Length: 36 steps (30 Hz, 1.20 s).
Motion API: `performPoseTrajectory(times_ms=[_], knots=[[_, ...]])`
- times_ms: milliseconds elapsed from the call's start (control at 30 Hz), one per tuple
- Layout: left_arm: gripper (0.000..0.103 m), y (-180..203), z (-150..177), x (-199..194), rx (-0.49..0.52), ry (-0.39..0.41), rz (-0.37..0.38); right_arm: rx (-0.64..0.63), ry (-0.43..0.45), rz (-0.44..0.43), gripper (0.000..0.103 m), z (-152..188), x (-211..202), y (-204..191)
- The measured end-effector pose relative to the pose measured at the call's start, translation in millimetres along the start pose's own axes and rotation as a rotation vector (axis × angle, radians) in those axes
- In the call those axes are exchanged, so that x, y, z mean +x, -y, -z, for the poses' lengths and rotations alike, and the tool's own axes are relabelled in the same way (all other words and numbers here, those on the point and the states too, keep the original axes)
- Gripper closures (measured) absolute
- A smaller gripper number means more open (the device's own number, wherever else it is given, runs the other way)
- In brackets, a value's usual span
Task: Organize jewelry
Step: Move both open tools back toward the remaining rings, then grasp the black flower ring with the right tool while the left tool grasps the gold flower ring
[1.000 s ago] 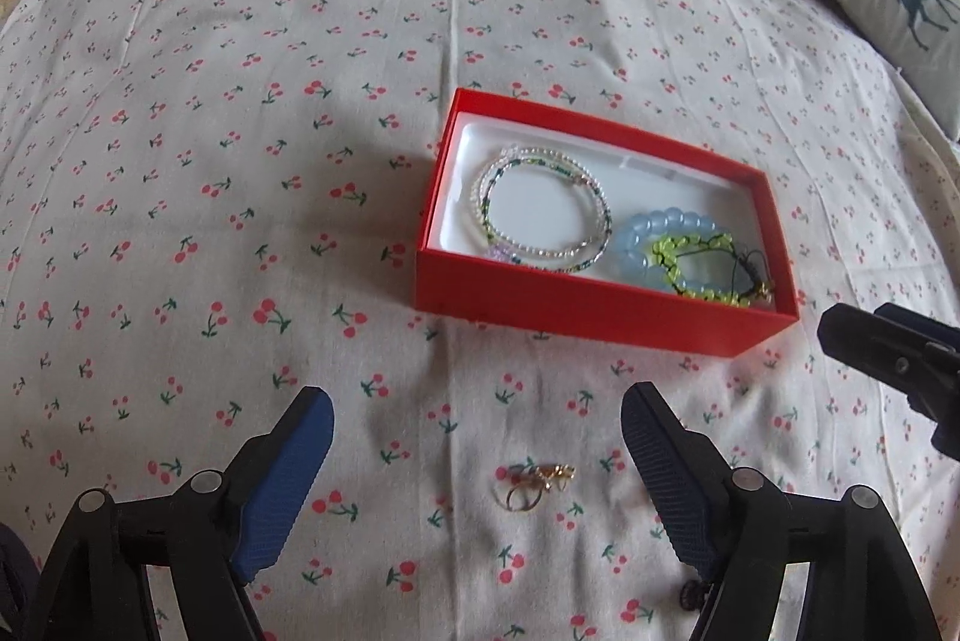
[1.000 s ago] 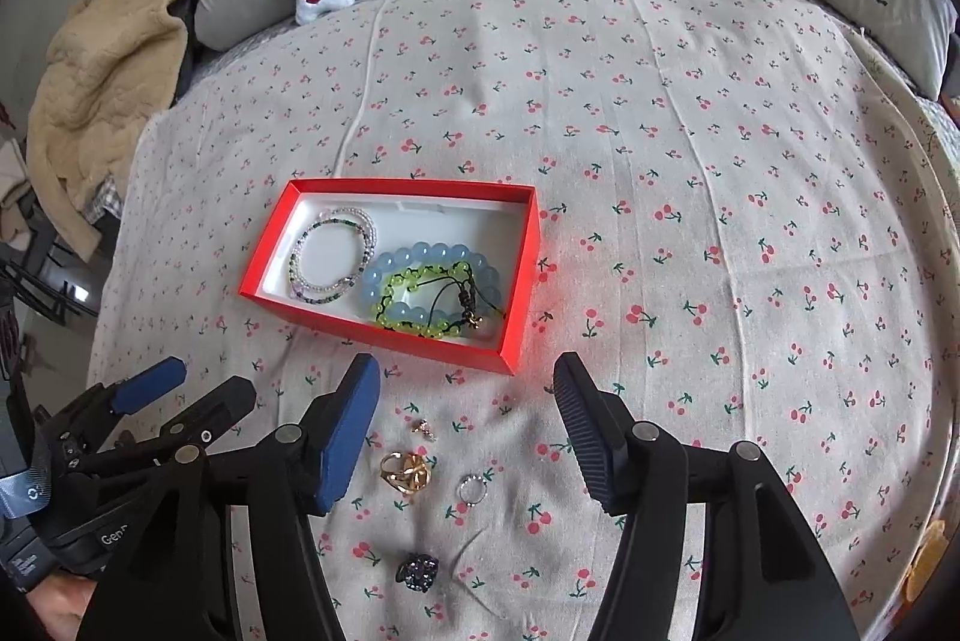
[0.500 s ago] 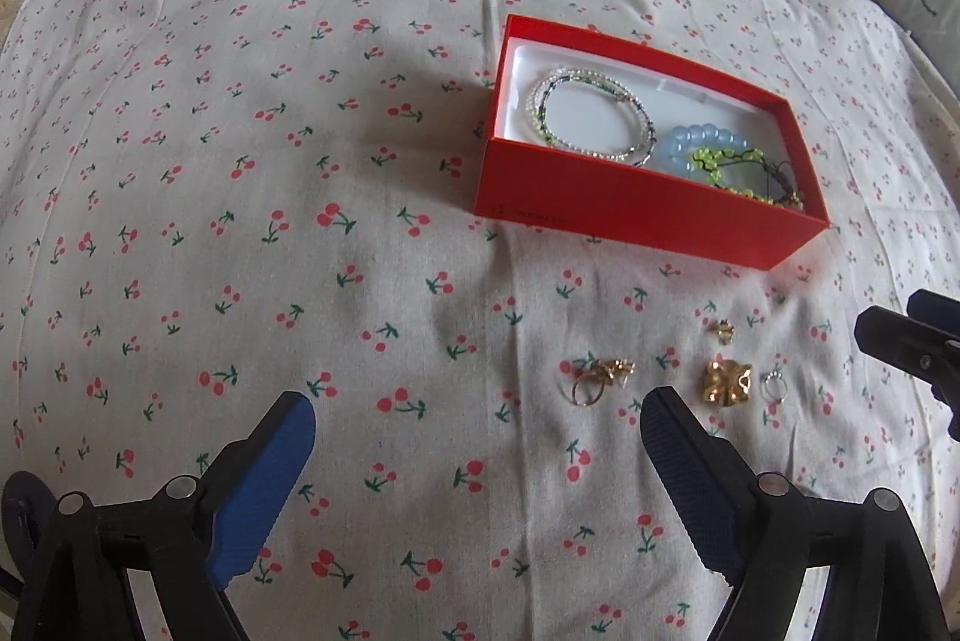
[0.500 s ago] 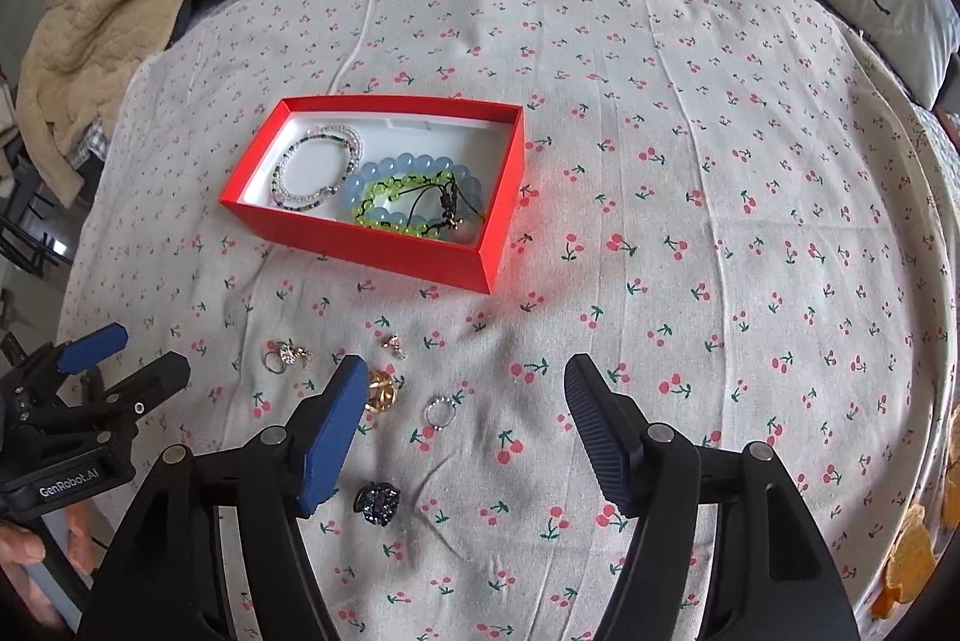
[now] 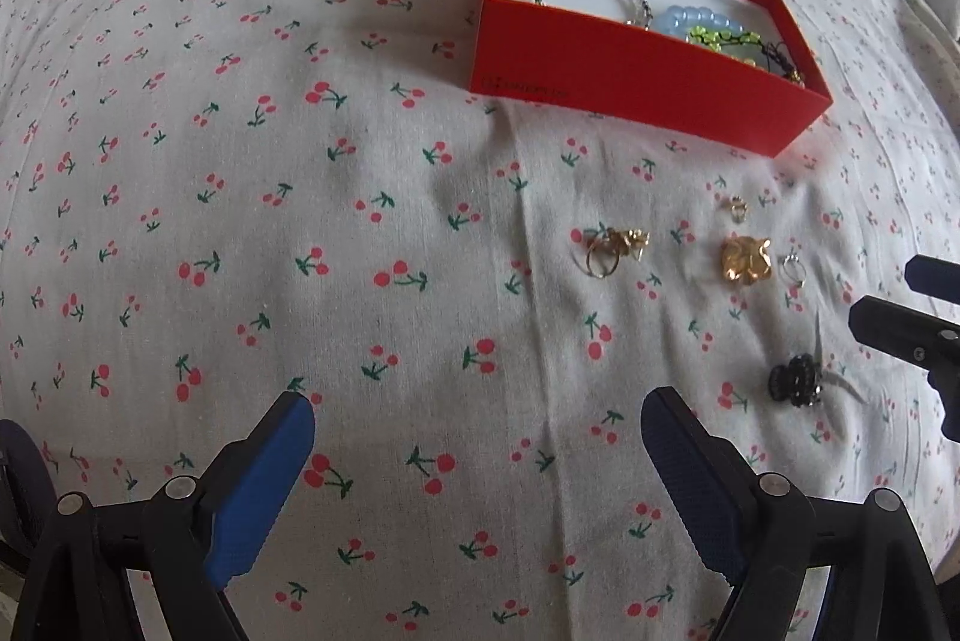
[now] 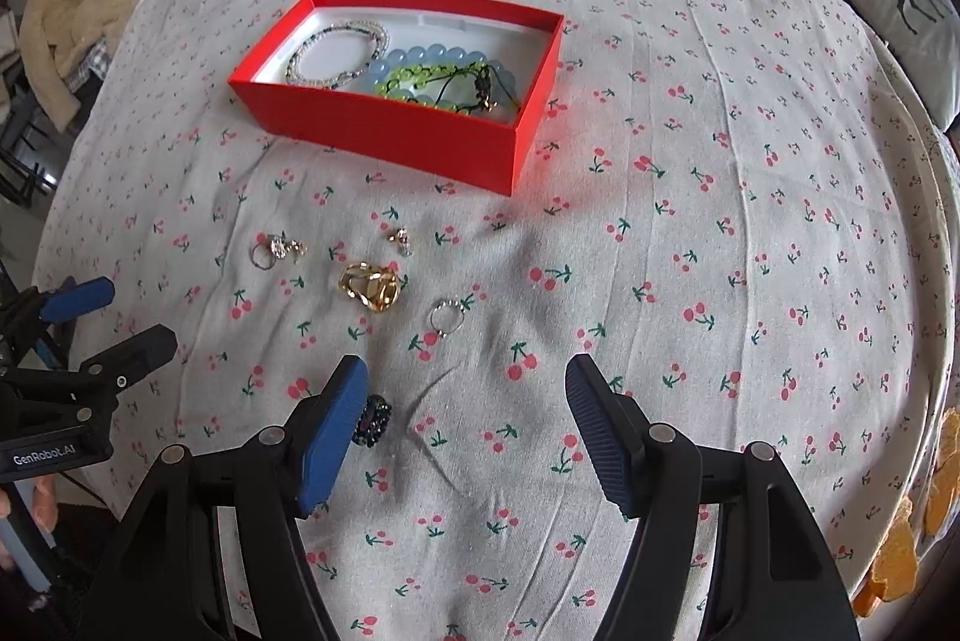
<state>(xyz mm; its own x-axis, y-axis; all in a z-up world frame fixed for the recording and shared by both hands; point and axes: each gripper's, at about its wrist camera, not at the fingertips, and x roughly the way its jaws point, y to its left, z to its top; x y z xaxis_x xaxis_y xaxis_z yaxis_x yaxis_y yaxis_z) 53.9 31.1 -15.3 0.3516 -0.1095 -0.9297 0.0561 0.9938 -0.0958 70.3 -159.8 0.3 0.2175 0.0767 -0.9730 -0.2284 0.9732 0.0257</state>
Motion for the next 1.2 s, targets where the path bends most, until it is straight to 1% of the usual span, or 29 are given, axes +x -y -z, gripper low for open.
performPoseTrajectory(times_ms=[233, 467, 600, 700, 867, 1000, 1100, 1200], knots=[[0.011, -3.1, 13.1, 15.4, 0.030, -0.062, -0.049, -0.042, -0.043, 0.000, 0.032, 13.5, 7.4, -6.8], [0.011, -1.8, 17.9, 22.6, 0.056, -0.080, -0.074, -0.096, -0.094, -0.027, 0.032, 26.4, 19.3, -17.9], [0.011, 0.2, 17.3, 24.5, 0.053, -0.086, -0.072, -0.114, -0.115, -0.031, 0.032, 31.5, 27.5, -21.9], [0.011, 5.6, 15.5, 26.7, 0.059, -0.083, -0.072, -0.129, -0.112, -0.016, 0.032, 32.7, 30.1, -23.2], [0.011, 8.6, 13.2, 30.3, 0.066, -0.085, -0.075, -0.130, -0.096, -0.021, 0.032, 35.5, 30.3, -20.8], [0.011, 10.2, 13.7, 29.3, 0.070, -0.083, -0.072, -0.148, -0.079, -0.023, 0.033, 33.2, 33.3, -27.9], [0.011, 13.1, 14.4, 27.6, 0.071, -0.081, -0.069, -0.157, -0.068, -0.038, 0.040, 32.5, 32.9, -30.5], [0.011, 18.2, 13.4, 26.4, 0.073, -0.078, -0.062, -0.167, -0.059, -0.049, 0.052, 31.4, 33.9, -37.6]])
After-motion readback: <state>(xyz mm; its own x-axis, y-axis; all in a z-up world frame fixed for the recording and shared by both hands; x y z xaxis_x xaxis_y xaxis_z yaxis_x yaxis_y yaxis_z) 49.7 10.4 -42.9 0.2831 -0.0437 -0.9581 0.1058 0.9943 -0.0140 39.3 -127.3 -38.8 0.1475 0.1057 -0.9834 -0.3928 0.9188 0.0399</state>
